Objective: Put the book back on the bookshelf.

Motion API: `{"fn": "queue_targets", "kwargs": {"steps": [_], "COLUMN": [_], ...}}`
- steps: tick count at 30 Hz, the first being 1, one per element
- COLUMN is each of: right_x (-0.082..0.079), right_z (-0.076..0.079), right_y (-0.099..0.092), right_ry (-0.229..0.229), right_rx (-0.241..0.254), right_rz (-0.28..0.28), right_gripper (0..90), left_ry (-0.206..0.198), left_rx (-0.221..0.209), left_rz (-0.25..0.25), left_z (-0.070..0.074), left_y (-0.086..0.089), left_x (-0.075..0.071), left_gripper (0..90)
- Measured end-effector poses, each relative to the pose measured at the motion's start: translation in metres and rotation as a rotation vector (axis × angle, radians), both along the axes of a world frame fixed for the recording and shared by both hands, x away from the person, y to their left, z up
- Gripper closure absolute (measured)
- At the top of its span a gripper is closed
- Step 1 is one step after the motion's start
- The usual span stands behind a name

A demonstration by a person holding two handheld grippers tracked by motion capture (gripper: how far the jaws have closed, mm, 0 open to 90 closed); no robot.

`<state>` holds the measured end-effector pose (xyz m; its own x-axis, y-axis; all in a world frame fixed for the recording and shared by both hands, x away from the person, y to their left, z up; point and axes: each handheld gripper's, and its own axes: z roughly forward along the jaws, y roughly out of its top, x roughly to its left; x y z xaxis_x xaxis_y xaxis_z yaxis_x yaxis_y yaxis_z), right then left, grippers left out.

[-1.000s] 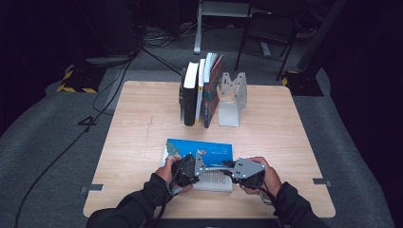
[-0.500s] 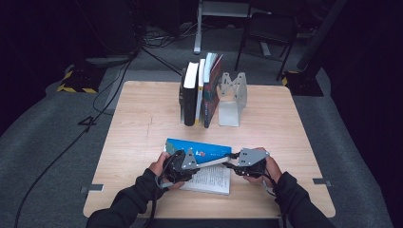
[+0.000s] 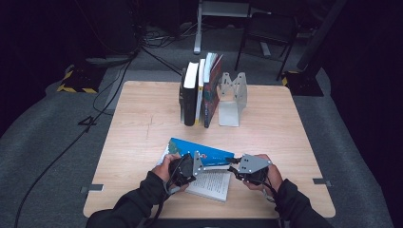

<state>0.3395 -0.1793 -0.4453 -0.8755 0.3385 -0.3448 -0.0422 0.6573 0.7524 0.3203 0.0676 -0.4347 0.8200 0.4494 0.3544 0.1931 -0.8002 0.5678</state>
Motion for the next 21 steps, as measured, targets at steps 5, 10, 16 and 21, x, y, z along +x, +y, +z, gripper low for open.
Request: {"fn": "queue_targets", "kwargs": {"steps": [5, 10, 16, 21], "right_x": [0.005, 0.017, 0.036, 0.043], "right_z": [0.005, 0.003, -0.022, -0.037], "right_y": [-0.008, -0.032, -0.039, -0.030], "right_ry": [-0.008, 0.054, 0.148, 0.188], "right_rx": [0.078, 0.107, 0.023, -0.050], "right_rz": [-0.070, -0.127, -0.195, -0.181], "right_gripper": [51.5, 47.5, 44.3, 43.9], "left_ry": [-0.027, -0.058, -0.074, -0.080], "left_rx": [-0.017, -0.047, -0.071, -0.090], "left_rz": [-0.034, -0.037, -0.031, -0.031], "left_z": [0.003, 0.008, 0.013, 0.015], "left_y": [0.004, 0.010, 0.016, 0.019], "left_x": [0.002, 0.002, 0.003, 0.003], "left_gripper": [78.0, 79.7, 80.6, 80.5]}}
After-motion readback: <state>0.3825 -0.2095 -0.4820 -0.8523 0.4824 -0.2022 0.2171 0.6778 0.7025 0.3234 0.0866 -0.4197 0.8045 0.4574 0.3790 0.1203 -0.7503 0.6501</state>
